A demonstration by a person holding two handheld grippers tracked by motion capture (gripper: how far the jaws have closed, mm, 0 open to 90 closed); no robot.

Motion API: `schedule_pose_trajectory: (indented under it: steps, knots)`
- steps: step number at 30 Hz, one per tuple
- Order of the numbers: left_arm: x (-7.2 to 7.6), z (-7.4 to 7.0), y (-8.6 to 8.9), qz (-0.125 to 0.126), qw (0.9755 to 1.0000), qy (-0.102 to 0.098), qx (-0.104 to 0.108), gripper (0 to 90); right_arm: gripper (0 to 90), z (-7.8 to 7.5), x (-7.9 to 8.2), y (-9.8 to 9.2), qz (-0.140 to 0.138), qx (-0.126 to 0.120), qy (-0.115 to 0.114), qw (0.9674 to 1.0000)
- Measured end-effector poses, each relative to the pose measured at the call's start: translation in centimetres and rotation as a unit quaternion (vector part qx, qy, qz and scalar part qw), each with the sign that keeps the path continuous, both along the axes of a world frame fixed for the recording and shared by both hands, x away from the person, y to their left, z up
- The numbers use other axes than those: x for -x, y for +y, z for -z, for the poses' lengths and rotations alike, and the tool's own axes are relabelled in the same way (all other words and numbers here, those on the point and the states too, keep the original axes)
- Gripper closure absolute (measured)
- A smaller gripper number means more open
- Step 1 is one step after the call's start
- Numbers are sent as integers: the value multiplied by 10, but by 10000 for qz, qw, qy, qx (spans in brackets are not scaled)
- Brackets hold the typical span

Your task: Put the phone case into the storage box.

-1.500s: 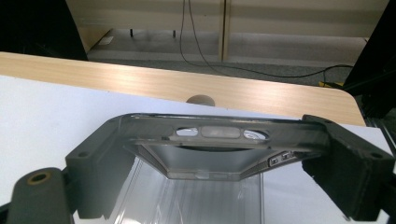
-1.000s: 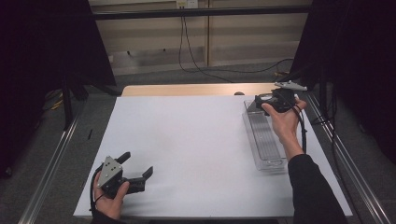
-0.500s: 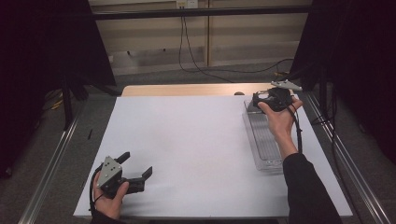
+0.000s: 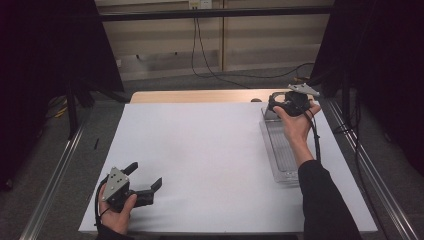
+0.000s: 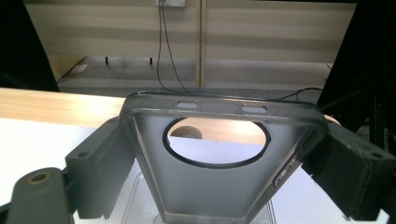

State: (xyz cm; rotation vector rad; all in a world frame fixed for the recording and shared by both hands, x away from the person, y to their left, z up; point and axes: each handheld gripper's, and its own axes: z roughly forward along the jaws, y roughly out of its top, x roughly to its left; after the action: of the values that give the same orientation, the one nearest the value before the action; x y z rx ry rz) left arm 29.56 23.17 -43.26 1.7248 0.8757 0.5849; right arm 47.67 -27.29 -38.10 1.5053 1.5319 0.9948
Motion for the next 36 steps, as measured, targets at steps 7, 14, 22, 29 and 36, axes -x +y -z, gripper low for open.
schedule_pose_trajectory:
  steps: [7, 14, 22, 29, 36]
  knots:
    - [1, 0, 1, 14, 10000, -16, -68, 24, 120, 1, -3, 2, 113, 3, -39, 9999]
    - [0, 0, 1, 31, 10000, -24, -43, 24, 120, 3, -5, 7, 87, 123, -92, 9998]
    - [-1, 0, 2, -36, 10000, 24, 10, 23, 118, 5, -9, 5, 71, 61, -186, 9998]
    - [-3, 1, 0, 24, 10000, 44, -29, 23, 116, 5, -13, 4, 51, 46, -189, 9998]
    - [-3, 1, 1, -22, 10000, 50, -38, 23, 115, 7, -16, 5, 12, 92, -233, 9997]
